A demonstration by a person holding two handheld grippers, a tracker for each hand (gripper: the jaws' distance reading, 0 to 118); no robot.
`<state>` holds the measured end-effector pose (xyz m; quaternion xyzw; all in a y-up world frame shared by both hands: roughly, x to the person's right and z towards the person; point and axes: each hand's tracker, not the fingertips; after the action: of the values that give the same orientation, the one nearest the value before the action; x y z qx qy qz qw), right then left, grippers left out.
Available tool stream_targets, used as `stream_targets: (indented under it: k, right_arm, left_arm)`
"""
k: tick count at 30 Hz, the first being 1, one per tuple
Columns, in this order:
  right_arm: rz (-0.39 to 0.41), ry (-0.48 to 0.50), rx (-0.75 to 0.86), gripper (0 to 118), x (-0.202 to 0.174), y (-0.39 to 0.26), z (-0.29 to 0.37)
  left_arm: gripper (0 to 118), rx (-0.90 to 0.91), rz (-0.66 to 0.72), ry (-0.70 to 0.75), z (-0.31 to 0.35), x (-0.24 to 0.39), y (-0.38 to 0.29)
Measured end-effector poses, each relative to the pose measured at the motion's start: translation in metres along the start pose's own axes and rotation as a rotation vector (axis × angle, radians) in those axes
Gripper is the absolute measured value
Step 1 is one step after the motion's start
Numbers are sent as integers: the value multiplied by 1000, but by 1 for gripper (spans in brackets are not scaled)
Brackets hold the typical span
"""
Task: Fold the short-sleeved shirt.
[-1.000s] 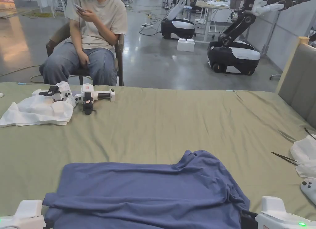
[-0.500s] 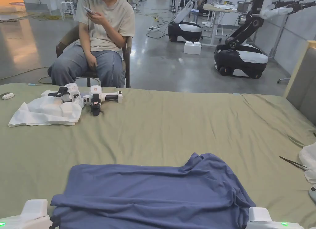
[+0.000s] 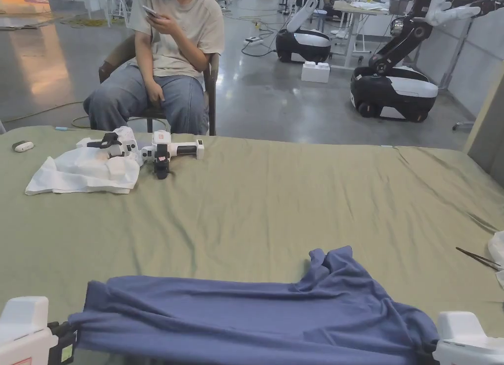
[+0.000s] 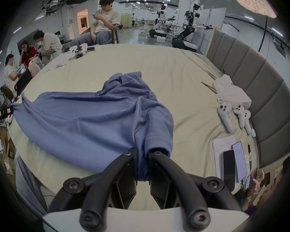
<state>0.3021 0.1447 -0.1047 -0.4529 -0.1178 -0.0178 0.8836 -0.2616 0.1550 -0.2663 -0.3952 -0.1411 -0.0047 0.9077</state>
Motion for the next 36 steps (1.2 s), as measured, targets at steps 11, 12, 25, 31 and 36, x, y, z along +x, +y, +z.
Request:
stream_targets:
  k: [11, 12, 25, 31, 36]
  right_arm:
    - [60, -22, -170, 10, -26, -96, -23]
    - [64, -29, -181, 10, -27, -102, -27]
    - [8, -104, -43, 77, -47, -94, -16]
    - [-41, -62, 264, 77, -71, -34, 13]
    - [-82, -66, 463, 77, -91, 2, 14]
  left_arm:
    - [0, -231, 36, 26, -13, -14, -110]
    - [0, -251, 33, 32, -17, -15, -119]
    - [45, -172, 12, 75, -35, -15, -115]
    - [57, 118, -9, 63, -21, 15, -66]
    - [57, 304, -7, 101, -13, 38, -25]
